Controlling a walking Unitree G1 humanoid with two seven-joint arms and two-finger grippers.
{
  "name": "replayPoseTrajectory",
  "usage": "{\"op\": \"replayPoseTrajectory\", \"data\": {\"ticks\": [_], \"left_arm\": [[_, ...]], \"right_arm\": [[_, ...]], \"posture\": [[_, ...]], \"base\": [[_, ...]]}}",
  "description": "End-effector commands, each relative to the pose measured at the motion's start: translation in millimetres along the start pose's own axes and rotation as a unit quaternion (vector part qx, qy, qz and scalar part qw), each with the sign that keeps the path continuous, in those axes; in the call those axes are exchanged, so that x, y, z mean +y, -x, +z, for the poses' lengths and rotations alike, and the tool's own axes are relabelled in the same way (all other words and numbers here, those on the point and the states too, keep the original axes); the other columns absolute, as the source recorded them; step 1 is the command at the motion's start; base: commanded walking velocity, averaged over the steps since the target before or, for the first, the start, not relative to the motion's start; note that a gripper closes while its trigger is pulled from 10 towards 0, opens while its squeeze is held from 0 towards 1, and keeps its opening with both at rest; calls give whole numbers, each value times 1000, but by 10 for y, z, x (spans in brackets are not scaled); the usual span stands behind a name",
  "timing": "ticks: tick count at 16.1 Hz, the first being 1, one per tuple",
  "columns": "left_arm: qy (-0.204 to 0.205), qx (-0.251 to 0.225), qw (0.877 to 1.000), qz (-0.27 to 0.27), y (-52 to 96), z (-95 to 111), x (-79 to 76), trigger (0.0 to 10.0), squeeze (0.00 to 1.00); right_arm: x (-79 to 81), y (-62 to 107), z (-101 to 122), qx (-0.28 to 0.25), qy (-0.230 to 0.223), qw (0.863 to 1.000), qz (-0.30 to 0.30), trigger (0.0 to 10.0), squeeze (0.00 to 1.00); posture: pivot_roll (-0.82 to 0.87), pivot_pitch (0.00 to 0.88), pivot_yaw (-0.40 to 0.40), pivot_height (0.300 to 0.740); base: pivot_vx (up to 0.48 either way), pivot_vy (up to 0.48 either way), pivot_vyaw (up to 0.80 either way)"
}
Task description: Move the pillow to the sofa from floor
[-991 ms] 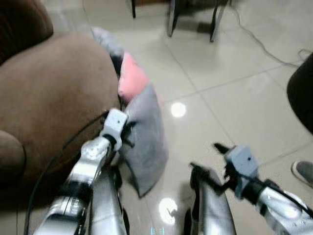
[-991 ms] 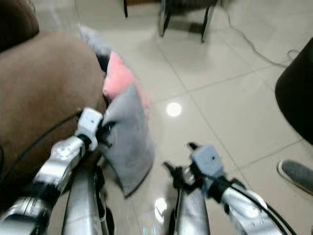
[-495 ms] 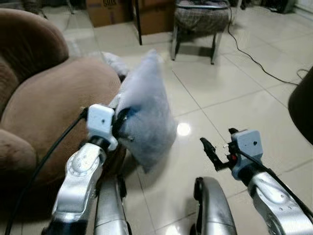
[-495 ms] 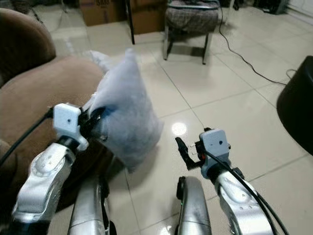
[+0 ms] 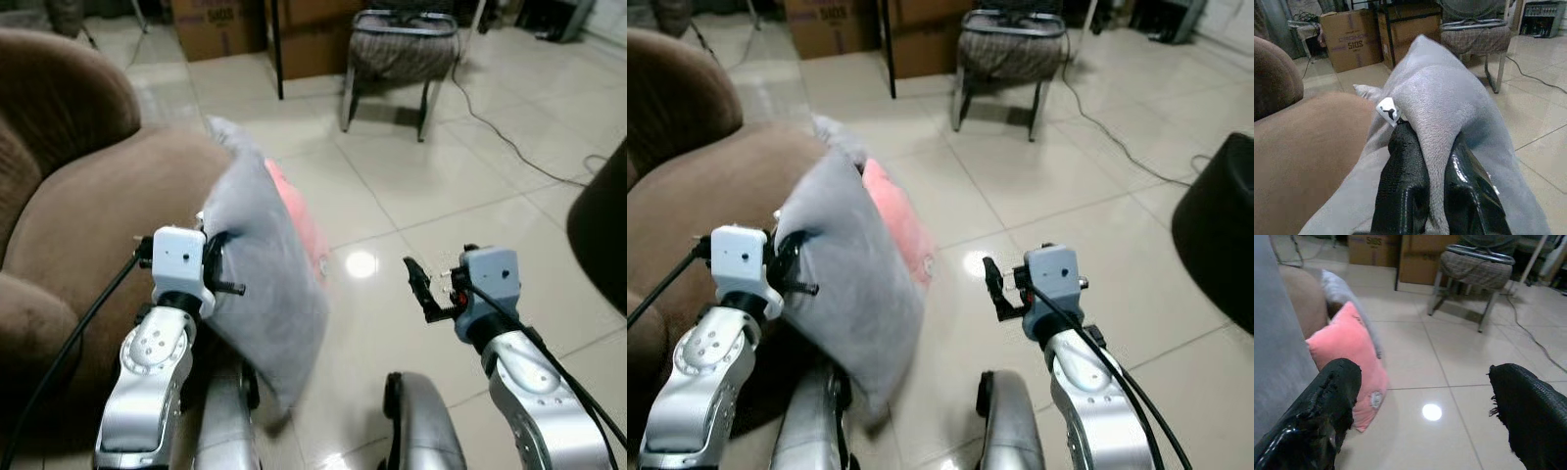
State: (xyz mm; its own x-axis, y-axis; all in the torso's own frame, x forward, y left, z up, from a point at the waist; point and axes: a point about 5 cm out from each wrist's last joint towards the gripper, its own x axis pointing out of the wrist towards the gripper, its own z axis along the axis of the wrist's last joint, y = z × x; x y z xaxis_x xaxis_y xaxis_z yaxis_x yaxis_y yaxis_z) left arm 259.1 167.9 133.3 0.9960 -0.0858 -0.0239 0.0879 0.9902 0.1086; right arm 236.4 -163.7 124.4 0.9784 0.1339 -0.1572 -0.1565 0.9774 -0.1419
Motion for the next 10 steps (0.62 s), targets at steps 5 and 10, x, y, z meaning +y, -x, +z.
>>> {"op": "replayPoseTrajectory", "data": {"ticks": [5, 10], "left_arm": [[-12, -44, 999, 7, -39, 231, -11, 10000, 0], [-26, -40, 999, 14, -120, 227, 17, 10000, 0]], "right_arm": [[-23, -84, 32, -9, -19, 1000, -13, 10000, 0], [-40, -101, 17, -15, -32, 999, -23, 10000, 0]], "posture": [[8, 0, -2, 664], [-3, 0, 15, 714]], "base": [[0, 0, 0], [0, 0, 0]]}}
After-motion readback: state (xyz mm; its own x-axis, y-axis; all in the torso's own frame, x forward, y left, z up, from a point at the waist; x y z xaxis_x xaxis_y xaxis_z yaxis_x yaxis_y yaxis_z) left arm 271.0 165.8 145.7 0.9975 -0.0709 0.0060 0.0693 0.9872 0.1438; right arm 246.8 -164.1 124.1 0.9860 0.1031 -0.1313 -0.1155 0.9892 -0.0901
